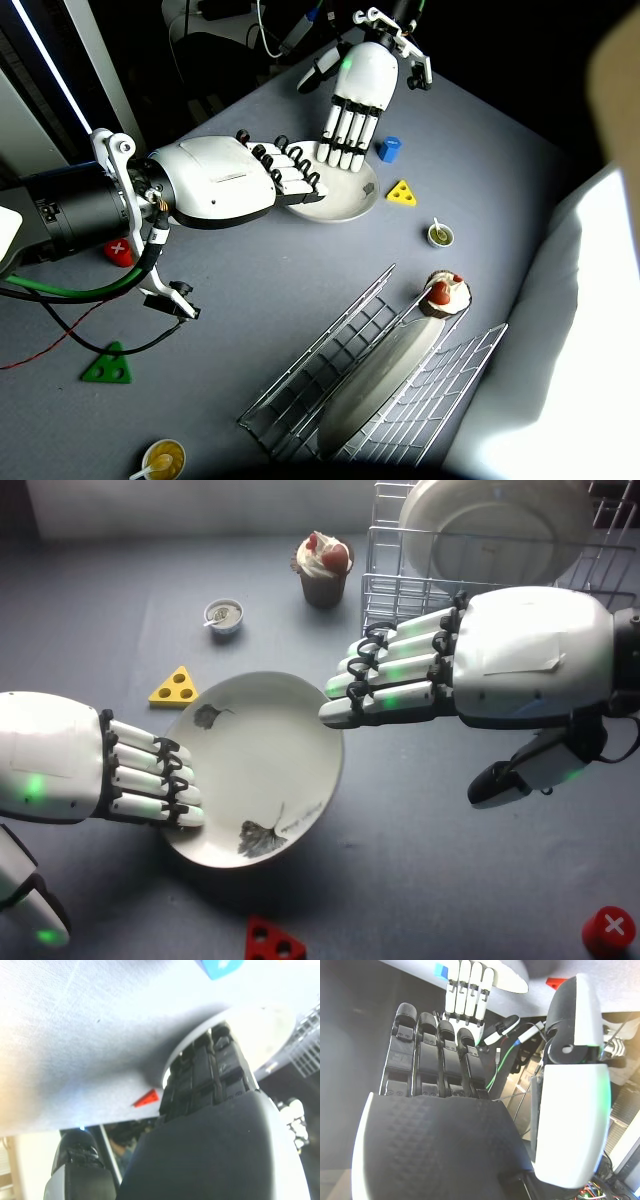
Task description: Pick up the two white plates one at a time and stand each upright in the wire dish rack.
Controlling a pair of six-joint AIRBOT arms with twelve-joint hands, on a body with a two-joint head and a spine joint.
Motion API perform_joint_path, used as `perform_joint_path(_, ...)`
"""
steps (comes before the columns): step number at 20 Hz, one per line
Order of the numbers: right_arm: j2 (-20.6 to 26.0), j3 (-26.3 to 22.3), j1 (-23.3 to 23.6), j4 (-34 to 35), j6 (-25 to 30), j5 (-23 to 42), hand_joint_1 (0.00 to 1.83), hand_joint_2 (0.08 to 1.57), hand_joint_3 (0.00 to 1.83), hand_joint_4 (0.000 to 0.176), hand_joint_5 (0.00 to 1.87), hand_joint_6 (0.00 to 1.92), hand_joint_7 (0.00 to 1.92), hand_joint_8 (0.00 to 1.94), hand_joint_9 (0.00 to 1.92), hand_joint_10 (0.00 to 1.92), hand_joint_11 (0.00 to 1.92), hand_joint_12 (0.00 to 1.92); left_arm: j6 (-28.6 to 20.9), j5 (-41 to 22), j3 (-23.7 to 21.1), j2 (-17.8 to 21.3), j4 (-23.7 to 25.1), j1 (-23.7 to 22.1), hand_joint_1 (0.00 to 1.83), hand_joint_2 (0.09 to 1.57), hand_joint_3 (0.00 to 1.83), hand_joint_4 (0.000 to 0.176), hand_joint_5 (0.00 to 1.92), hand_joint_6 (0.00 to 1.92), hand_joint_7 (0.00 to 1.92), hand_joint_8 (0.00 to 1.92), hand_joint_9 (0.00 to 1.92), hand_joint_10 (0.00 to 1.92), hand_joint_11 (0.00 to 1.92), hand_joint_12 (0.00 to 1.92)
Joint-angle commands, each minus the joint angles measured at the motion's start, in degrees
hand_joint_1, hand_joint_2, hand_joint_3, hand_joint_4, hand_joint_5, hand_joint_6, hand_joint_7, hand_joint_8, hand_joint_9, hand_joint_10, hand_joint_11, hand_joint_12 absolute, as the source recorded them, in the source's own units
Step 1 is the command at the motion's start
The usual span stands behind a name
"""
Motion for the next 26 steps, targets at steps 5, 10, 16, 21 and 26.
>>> perform_joint_path(5, -0.55, -1.43, -0.98, 8.87, -7.19, 2.63, 1.12, 0.88, 0.00, 0.000, 0.18, 0.00, 0.17, 0.01, 0.19, 0.00, 0.26, 0.01, -0.14, -1.64, -0.41, -0.61, 6.07, 3.27, 0.00, 0.92, 0.00, 0.000, 0.14, 0.01, 0.19, 0.01, 0.19, 0.01, 0.21, 0.02)
perform_joint_path(10, -4.04, -1.41, -1.07, 18.62, -14.87, 1.48, 1.16, 0.88, 0.00, 0.000, 0.19, 0.00, 0.18, 0.00, 0.20, 0.00, 0.27, 0.02, -0.14, -1.51, -0.12, -0.83, 6.12, 3.63, 0.00, 0.91, 0.00, 0.000, 0.14, 0.00, 0.19, 0.01, 0.19, 0.00, 0.20, 0.02)
perform_joint_path(16, -7.77, -0.49, -1.14, 17.65, -22.15, 0.47, 1.23, 0.87, 0.00, 0.000, 0.19, 0.00, 0.21, 0.01, 0.22, 0.01, 0.31, 0.03, -0.14, -1.43, 0.11, -0.88, 5.74, 3.43, 0.00, 0.92, 0.00, 0.000, 0.14, 0.00, 0.19, 0.00, 0.20, 0.01, 0.21, 0.02)
perform_joint_path(21, -11.13, 0.56, -2.55, 14.87, -22.15, -1.25, 1.22, 0.89, 0.01, 0.000, 0.18, 0.00, 0.19, 0.00, 0.19, 0.00, 0.27, 0.01, -0.14, -1.36, 0.53, -1.06, 5.56, 3.25, 0.00, 0.92, 0.00, 0.000, 0.16, 0.01, 0.21, 0.01, 0.22, 0.01, 0.23, 0.03)
perform_joint_path(26, -14.38, 1.76, -2.84, 14.90, -22.23, -3.67, 1.22, 0.89, 0.00, 0.000, 0.22, 0.01, 0.20, 0.00, 0.21, 0.00, 0.27, 0.01, -0.14, -1.26, 0.57, -1.07, 5.55, 3.09, 0.00, 0.92, 0.00, 0.000, 0.15, 0.01, 0.20, 0.01, 0.21, 0.01, 0.22, 0.02)
